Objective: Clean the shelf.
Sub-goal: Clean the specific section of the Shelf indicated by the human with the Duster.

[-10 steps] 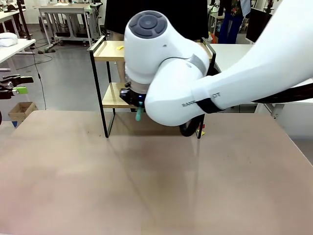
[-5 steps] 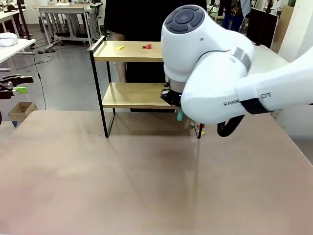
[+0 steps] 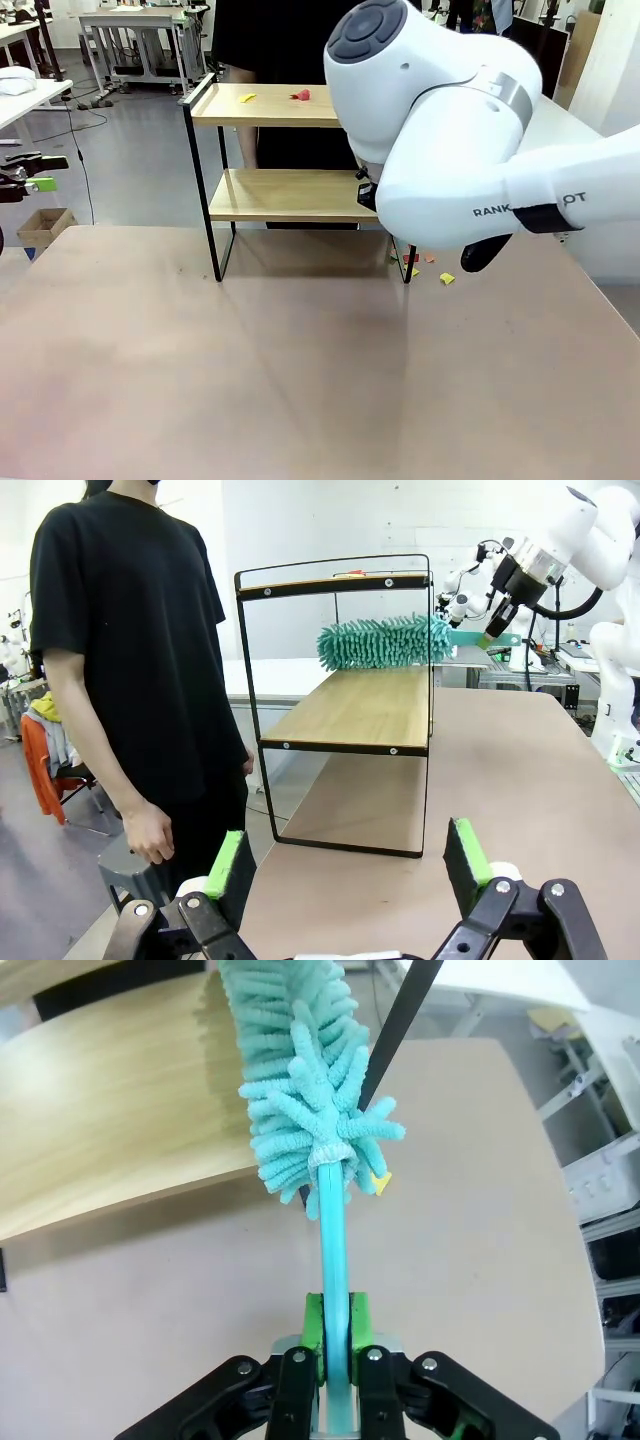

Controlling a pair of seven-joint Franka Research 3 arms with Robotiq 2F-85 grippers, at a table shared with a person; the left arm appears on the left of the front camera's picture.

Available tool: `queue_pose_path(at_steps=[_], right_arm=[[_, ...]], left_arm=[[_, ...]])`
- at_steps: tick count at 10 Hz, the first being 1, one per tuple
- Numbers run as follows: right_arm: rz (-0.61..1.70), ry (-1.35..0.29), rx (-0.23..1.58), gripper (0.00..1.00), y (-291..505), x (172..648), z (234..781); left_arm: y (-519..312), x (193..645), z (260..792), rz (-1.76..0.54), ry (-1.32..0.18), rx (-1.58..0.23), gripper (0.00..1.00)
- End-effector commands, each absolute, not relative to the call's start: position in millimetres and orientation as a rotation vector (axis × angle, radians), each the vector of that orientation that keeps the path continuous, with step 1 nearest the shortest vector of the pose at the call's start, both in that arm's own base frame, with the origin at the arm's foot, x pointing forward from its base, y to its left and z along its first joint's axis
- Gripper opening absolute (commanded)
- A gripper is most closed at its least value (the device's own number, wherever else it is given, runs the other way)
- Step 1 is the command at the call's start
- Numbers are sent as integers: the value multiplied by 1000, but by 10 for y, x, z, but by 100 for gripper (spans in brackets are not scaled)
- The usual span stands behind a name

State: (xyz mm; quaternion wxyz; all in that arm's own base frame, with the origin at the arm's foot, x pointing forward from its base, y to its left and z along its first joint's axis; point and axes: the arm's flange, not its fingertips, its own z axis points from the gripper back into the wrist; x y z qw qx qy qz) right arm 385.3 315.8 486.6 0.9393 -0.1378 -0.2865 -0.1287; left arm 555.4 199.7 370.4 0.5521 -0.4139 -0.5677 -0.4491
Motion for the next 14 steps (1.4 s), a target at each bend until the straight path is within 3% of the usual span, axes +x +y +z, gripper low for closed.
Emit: queue_pose_path(at_steps=[1,2,5,9,14], right_arm=[[-244,-668,-330,13,3266,3815,4921],[-263,-585,-281,13,3158,3853,4866],[-235,-602,-293,13,3242,3805,4856],[-48,-624,-43,13,2833,3457,5200],[295,-519,201,13,2521,3151,5344]], left_arm=[[1992,5537,3735,-1064,-1348,-977,100],[1992,5537,3735,-1064,-1348,-977,100],[1992,5537,3735,-1064,-1348,-977,100],[1992,5537,3735,-1064,-1348,-977,100],[1992,5537,3735,-1064,-1348,-977,100]])
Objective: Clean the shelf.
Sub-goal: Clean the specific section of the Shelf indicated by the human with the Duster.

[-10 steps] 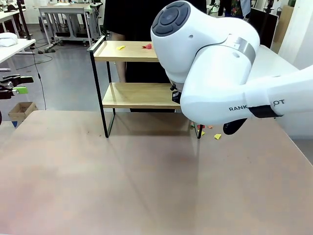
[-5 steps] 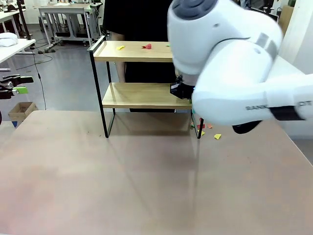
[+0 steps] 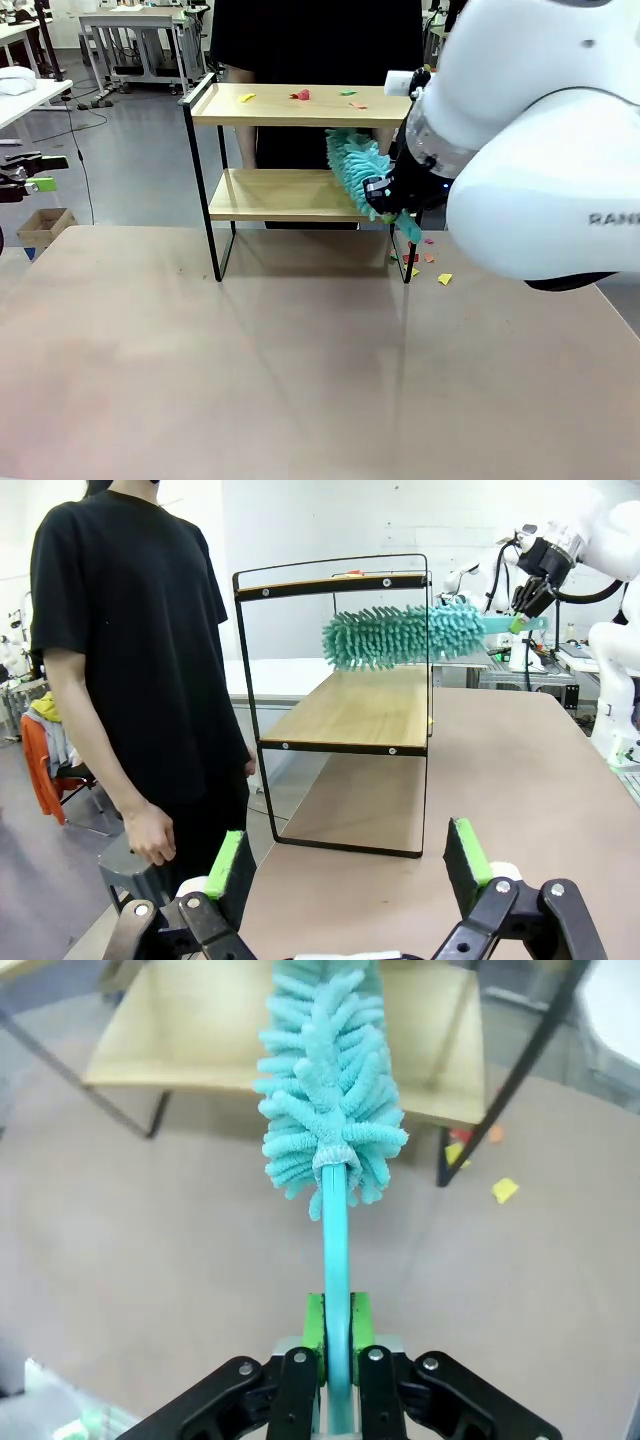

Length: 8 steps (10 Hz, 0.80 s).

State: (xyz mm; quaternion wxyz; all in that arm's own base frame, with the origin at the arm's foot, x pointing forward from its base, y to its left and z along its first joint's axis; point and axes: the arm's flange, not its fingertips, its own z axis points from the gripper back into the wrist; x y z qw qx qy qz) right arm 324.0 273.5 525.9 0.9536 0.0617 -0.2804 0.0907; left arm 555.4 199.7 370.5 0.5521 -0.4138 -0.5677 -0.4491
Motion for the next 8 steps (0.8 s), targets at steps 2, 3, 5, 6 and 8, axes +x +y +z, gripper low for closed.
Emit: queue_pose_path(at_steps=[2,3,5,6,8], right_arm=[[477,-472,324,13,2437,3072,5397],[563,-437,386,13,2375,3079,5396],[709,-384,476,13,2279,3062,5394],[784,-348,508,13,2227,3035,5406],[867,-263,500,13,2026,2958,5461]], left_arm=[[1992,5537,3735,-1064,-1348,-977,100],[1992,5537,3735,-1064,-1348,-977,100],[1992,5537,3735,-1064,-1348,-977,100],[1992,5537,3735,-1064,-1348,-977,100],[1992,5537,3735,-1064,-1348,-977,100]])
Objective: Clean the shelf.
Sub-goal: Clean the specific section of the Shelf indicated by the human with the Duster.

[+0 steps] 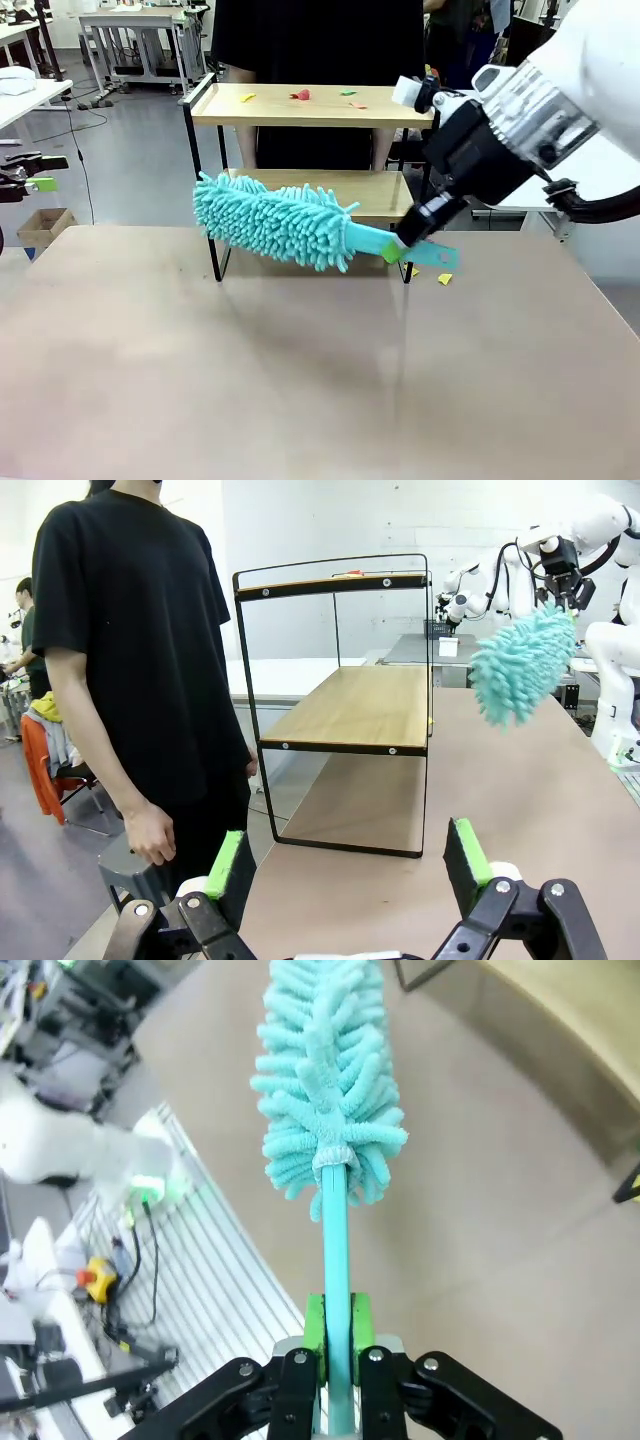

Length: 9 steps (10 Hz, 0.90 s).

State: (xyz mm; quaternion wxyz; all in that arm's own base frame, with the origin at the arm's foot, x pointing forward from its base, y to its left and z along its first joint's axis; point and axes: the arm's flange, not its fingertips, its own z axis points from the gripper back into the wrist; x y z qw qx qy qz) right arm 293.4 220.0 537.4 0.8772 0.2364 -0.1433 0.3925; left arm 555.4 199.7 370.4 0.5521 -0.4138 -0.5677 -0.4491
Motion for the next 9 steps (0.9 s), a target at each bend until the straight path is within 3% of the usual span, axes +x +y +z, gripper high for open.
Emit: queue_pose_path(at_steps=[1,9], right_arm=[[893,-230,481,13,1876,2890,5509],[892,-31,334,13,488,2174,5534]], left_arm=[[1992,5537,3735,-1064,-1348,-977,100],[1992,5537,3735,-1064,-1348,-977,100]])
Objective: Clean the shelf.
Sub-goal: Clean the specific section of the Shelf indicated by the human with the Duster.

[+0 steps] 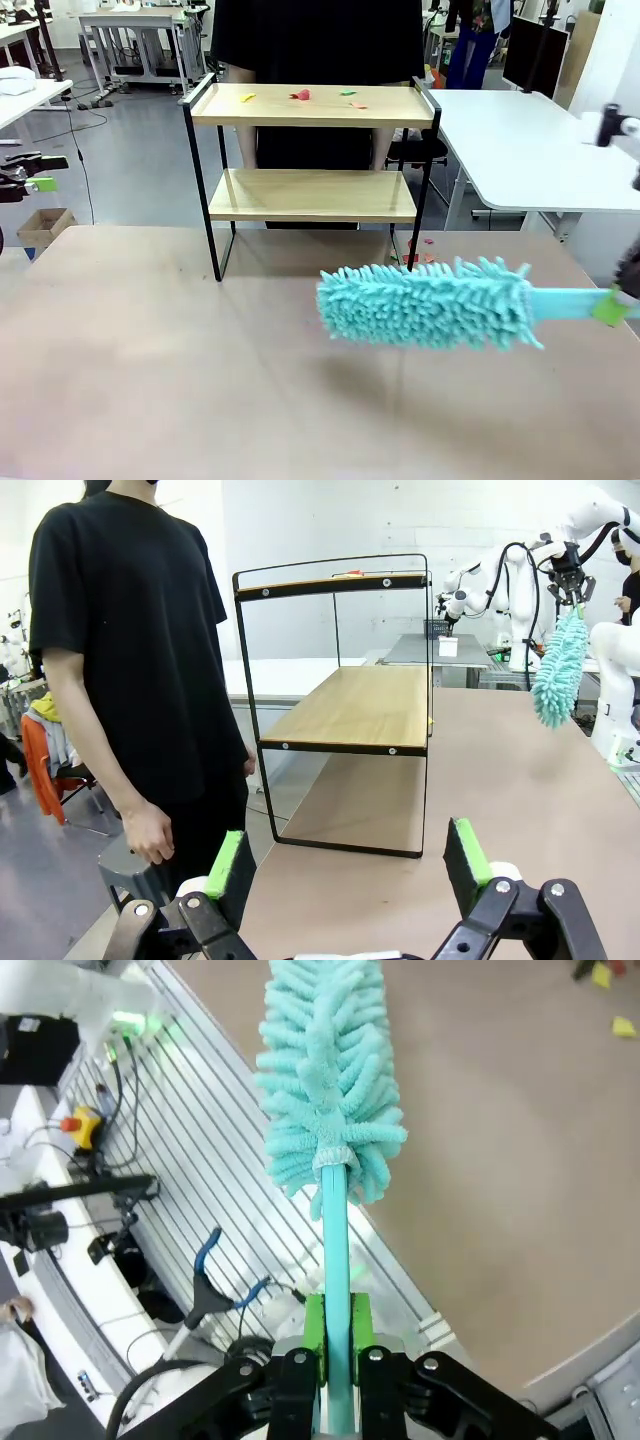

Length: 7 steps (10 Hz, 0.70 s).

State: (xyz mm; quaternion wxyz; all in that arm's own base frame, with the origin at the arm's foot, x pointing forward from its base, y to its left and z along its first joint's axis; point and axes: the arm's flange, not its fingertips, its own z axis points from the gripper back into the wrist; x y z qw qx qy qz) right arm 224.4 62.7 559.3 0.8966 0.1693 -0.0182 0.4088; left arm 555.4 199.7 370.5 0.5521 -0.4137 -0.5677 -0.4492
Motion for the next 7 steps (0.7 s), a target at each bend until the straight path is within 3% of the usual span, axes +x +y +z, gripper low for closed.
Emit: queue_pose_path(at_steps=[1,7], right_arm=[[875,15,288,13,406,2121,5489],[852,19,305,13,455,2103,5506]], left_arm=[[1992,5537,3735,-1064,-1348,-977,100],[1992,5537,3735,-1064,-1348,-977,100]])
